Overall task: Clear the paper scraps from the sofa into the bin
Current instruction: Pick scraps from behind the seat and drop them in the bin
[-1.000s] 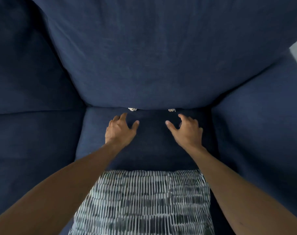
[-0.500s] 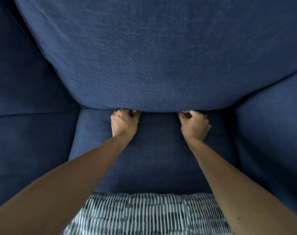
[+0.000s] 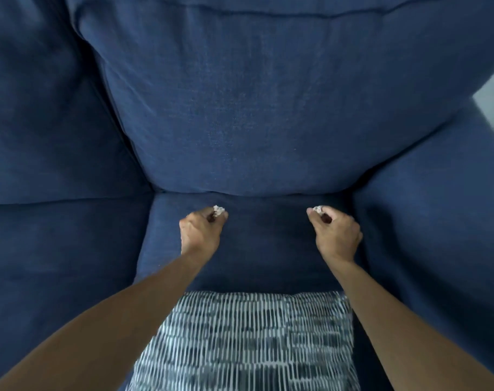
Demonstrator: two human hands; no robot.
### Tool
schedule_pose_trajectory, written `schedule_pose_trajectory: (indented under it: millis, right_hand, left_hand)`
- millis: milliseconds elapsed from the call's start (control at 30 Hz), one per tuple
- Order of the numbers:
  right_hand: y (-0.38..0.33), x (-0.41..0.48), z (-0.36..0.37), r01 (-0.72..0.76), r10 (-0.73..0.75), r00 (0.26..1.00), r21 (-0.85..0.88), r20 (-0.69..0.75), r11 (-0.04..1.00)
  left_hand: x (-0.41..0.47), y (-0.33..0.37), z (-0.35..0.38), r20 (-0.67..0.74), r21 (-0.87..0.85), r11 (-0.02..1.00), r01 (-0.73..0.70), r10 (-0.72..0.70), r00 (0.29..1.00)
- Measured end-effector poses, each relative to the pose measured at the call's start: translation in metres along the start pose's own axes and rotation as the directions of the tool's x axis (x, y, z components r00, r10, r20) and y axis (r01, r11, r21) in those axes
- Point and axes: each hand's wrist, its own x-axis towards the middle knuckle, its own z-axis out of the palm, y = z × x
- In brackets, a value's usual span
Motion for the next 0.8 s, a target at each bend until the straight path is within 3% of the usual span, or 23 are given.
schedule_pose_trajectory:
  millis: [400,800]
  right_hand:
    - [-0.015,-0.133,-0.209,0.125,-0.120,0.990,0.070,-0.076,0.990]
    - [0.027,-0.257,-0.391,0.107,-0.087,0.970,0.077,-0.229,0.991]
  left_hand:
    - [-0.199,0.081,-0.076,-0.027,-0.063,0.984,-0.167,0.166,0.986]
    - [-0.388,0.164,-0.093,0.139,-0.135,0.937,-0.323,0.341,0.930]
